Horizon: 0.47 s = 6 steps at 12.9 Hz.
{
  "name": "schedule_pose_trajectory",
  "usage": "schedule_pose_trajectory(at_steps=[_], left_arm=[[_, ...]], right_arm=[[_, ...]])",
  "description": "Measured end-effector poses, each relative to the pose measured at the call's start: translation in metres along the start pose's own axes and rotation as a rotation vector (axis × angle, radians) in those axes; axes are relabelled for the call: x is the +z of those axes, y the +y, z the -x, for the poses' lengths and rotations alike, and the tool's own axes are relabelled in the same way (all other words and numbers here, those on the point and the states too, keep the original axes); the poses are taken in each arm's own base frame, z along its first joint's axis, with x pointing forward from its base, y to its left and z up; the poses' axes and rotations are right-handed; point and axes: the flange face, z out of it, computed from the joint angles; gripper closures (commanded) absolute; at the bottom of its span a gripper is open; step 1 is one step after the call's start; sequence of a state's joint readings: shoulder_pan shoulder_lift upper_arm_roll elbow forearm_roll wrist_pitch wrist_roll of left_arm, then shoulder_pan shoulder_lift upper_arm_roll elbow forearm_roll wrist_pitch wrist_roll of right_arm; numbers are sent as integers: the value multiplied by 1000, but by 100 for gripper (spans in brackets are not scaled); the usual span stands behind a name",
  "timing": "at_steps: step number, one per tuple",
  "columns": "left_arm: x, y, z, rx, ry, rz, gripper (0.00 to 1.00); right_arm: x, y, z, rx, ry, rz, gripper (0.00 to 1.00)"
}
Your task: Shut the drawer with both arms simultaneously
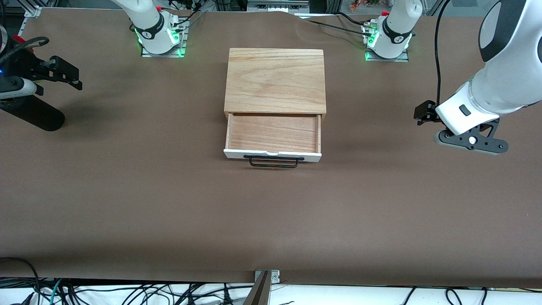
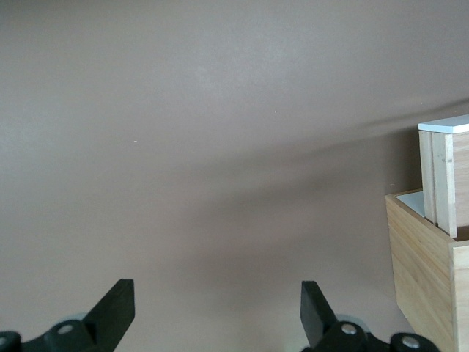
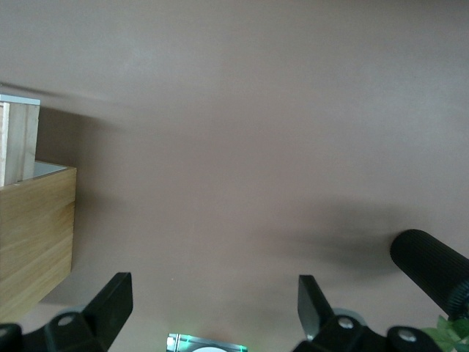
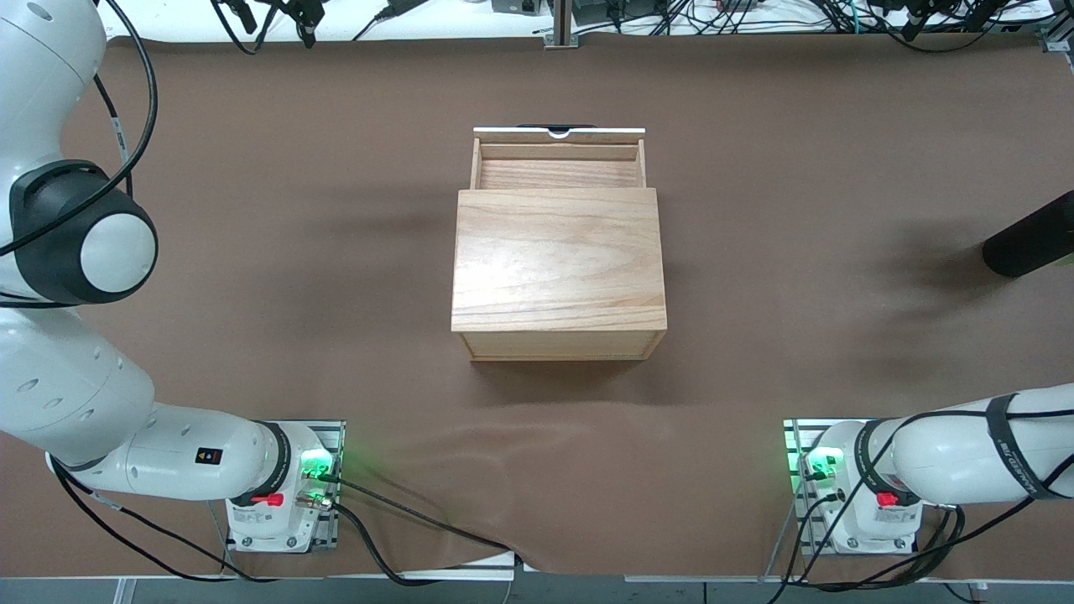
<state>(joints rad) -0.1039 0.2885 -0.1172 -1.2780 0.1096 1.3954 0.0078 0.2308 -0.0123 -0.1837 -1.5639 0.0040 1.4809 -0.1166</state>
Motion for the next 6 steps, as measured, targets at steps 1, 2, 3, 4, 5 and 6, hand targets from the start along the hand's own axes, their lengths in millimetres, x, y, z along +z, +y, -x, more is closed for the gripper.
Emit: schedule_pose_trajectory(at_steps=[1, 2, 3, 4, 5, 6], left_arm=[[0, 0, 0, 0, 0, 0, 0], [0, 0, 0, 0, 0, 0, 0], [0, 0, 0, 0, 0, 0, 0], [0, 0, 0, 0, 0, 0, 0], [0, 0, 0, 0, 0, 0, 0], [0, 0, 0, 0, 0, 0, 0]], right_arm=[[2, 0, -1, 0, -3, 0, 0], [3, 0, -1, 0, -5, 0, 0], [3, 0, -1, 0, -5, 0, 0], [2, 0, -2, 0, -3, 0, 0], [2, -1, -2, -1, -2, 1, 0], [2, -1, -2, -1, 0, 1, 0]])
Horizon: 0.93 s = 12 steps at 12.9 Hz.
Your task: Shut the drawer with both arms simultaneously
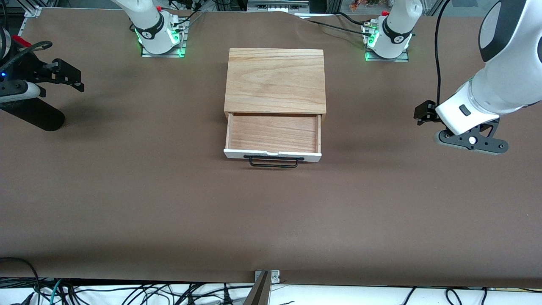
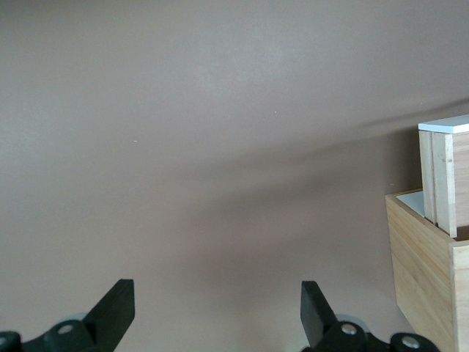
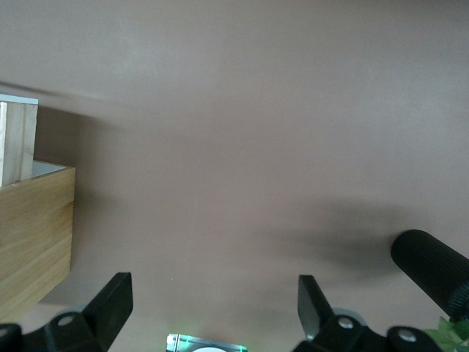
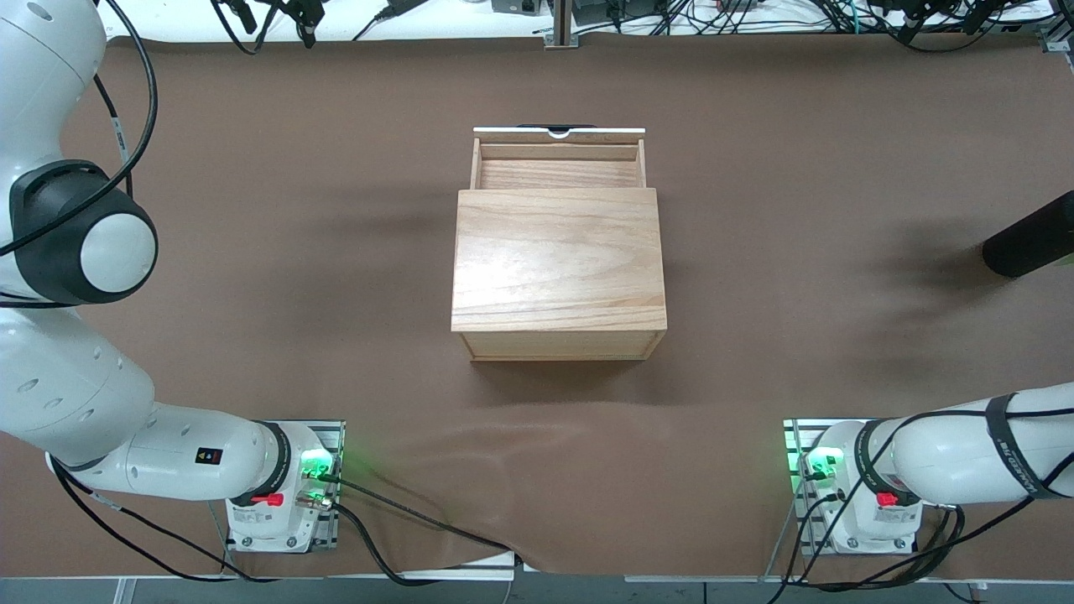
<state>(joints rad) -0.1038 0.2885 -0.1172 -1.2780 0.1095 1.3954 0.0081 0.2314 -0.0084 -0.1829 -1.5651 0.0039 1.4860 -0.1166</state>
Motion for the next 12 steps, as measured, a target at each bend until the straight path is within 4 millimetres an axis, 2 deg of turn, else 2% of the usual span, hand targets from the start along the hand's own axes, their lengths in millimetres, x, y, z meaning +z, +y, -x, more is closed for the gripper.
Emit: schedule_pose_trajectory(at_steps=[12], left_arm=[[0, 0, 0, 0, 0, 0, 0]], right_arm=[[3, -2, 1, 0, -14, -22, 0]])
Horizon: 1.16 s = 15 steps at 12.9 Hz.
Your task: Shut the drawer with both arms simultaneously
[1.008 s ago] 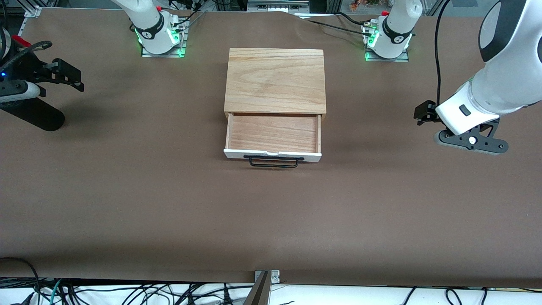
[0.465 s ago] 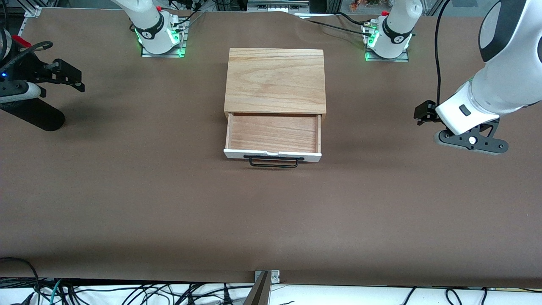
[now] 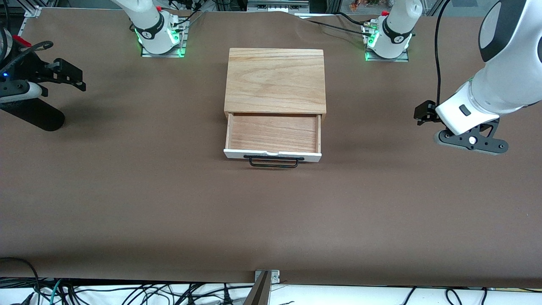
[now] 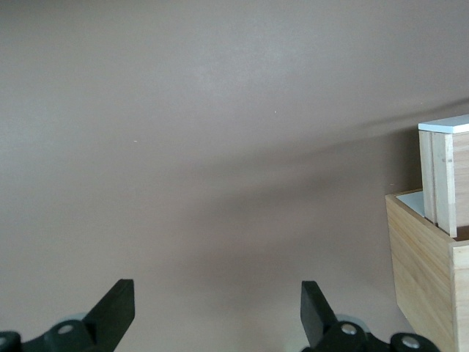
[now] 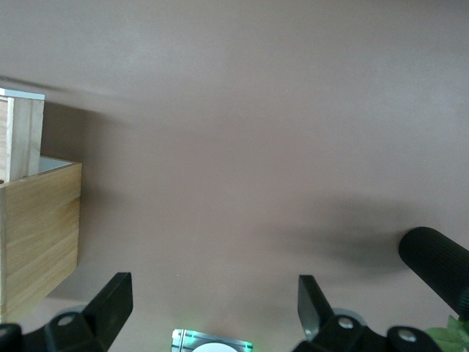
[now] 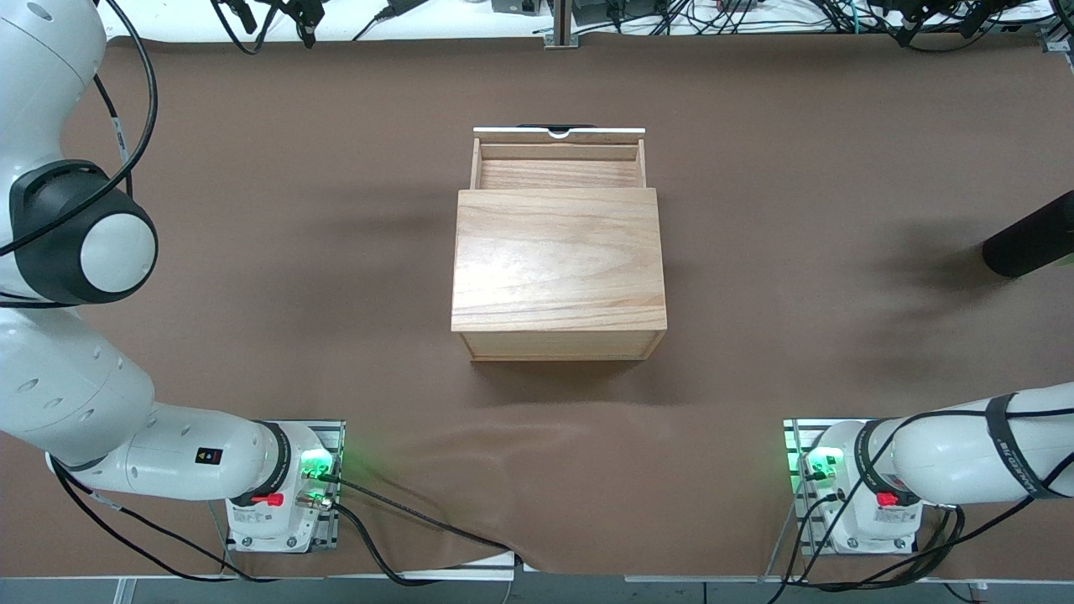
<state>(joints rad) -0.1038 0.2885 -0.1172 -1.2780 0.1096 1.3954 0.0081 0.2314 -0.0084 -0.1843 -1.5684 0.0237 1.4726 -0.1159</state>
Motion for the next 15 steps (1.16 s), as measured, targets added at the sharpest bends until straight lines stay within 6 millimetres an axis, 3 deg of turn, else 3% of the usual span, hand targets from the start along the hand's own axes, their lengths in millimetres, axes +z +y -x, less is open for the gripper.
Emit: schedule_pose_trajectory(at_steps=[15], left_arm=[[0, 0, 0, 0, 0, 0, 0]], right_arm=[[4, -7, -4, -4, -2, -45, 0]])
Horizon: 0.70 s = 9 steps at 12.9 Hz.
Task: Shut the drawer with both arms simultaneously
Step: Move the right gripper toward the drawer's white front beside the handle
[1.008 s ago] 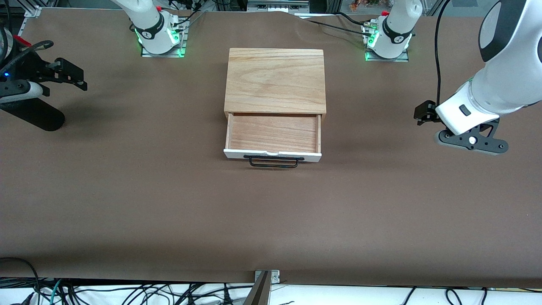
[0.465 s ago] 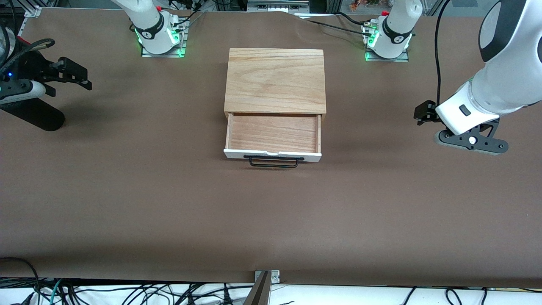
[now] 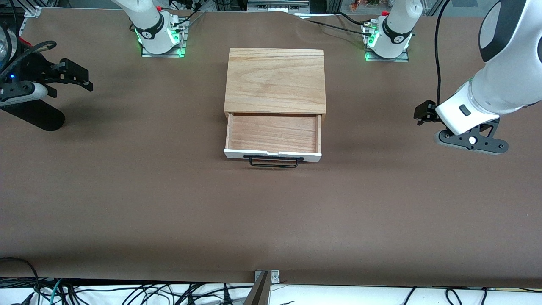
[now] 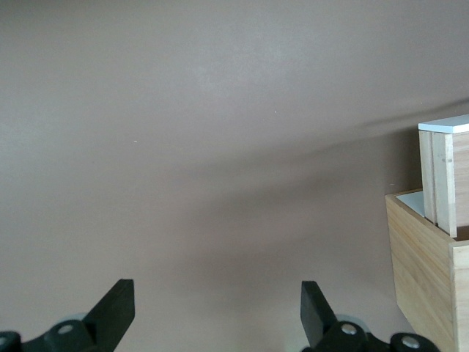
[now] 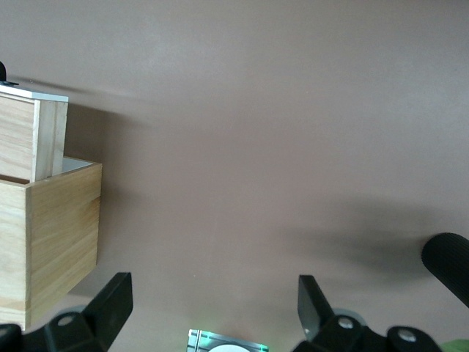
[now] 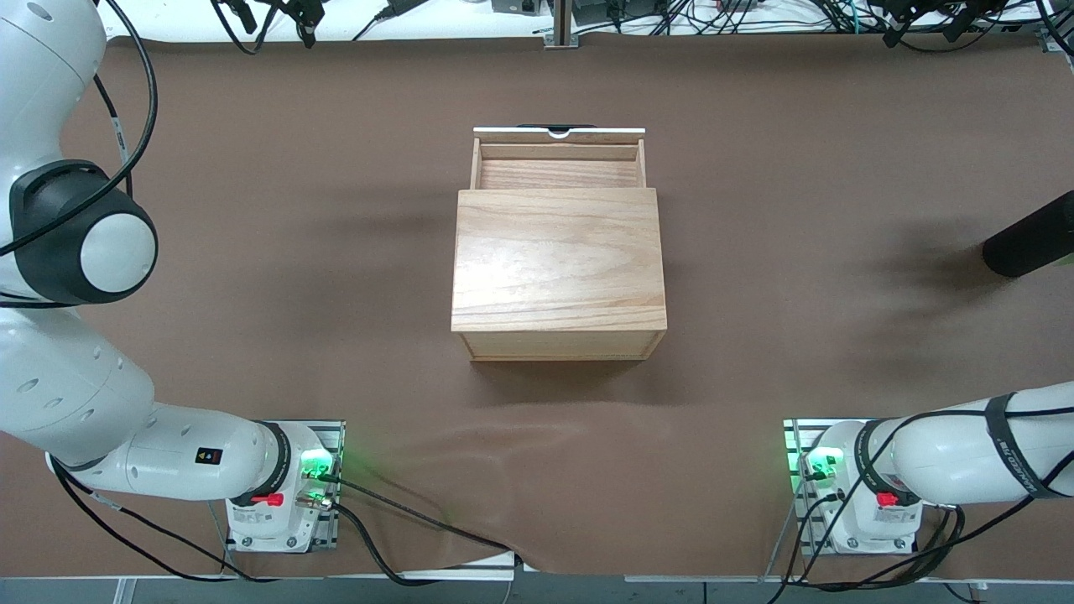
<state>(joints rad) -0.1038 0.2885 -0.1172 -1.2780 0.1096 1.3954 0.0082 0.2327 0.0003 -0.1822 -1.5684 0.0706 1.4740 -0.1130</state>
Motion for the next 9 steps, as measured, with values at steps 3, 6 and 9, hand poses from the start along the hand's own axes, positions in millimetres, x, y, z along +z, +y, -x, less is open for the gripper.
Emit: schedule_pose_trajectory(at_steps=[3, 6, 9], left_arm=[[0, 0, 0, 0, 0, 0, 0], [0, 0, 0, 0, 0, 0, 0], [0, 0, 0, 0, 0, 0, 0]], right_arm=[[3, -2, -2, -1, -3, -12, 0], [23, -16, -19, -8, -14, -124, 0], [70, -35, -60, -2, -8, -236, 0]])
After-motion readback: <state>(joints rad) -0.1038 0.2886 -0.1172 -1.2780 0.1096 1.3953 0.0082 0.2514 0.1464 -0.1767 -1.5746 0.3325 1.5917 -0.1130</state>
